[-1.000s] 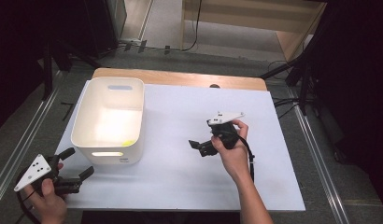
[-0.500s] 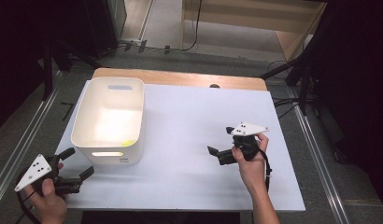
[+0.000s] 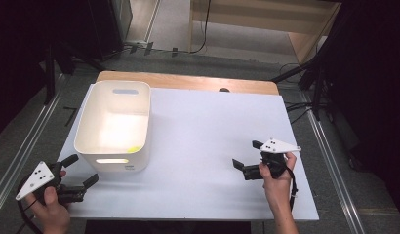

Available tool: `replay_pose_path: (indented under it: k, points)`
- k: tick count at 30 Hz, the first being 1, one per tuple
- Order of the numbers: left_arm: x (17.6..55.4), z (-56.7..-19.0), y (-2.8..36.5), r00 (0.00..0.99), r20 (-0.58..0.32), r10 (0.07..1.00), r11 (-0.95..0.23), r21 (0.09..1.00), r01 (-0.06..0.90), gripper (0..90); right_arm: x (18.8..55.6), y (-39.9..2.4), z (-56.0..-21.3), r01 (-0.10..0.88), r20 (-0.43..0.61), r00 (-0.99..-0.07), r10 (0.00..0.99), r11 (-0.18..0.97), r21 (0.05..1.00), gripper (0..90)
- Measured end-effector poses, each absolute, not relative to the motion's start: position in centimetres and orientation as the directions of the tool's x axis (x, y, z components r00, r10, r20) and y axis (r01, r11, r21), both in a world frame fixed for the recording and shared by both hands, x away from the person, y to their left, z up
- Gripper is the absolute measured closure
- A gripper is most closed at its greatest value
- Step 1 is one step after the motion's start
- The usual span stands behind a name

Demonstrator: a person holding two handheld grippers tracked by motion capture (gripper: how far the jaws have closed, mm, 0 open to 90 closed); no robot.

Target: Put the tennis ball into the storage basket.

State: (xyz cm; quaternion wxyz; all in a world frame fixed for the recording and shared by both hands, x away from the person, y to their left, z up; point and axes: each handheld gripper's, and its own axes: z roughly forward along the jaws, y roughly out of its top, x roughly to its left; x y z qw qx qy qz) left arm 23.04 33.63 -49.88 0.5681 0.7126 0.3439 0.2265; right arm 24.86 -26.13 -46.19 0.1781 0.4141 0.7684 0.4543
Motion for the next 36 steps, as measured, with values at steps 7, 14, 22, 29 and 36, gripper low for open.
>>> replay_pose_path:
  k: [7,14,22,29,36]
  points:
    - [23.0,-49.9,33.6,0.661,-0.067,0.747,-0.117,0.966,0.231,0.0,23.7,-27.7,-46.9,0.48,0.118,-0.564,0.818,0.208,0.852,0.0]
    - [23.0,-49.9,33.6,0.66,-0.065,0.748,-0.12,0.965,0.231,0.0,22.8,-29.2,-47.9,0.489,0.131,-0.538,0.833,0.182,0.853,0.0]
    - [23.0,-49.9,33.6,0.66,-0.064,0.749,-0.121,0.965,0.232,0.0,21.6,-31.3,-48.6,0.504,0.149,-0.496,0.855,0.144,0.852,0.0]
    - [23.0,-49.9,33.6,0.66,-0.062,0.749,-0.123,0.965,0.23,0.0,20.5,-33.4,-49.2,0.508,0.158,-0.457,0.875,0.111,0.854,0.0]
    - [23.0,-49.9,33.6,0.66,-0.06,0.749,-0.124,0.966,0.229,0.0,19.5,-35.1,-49.5,0.494,0.167,-0.43,0.887,0.077,0.866,0.0]
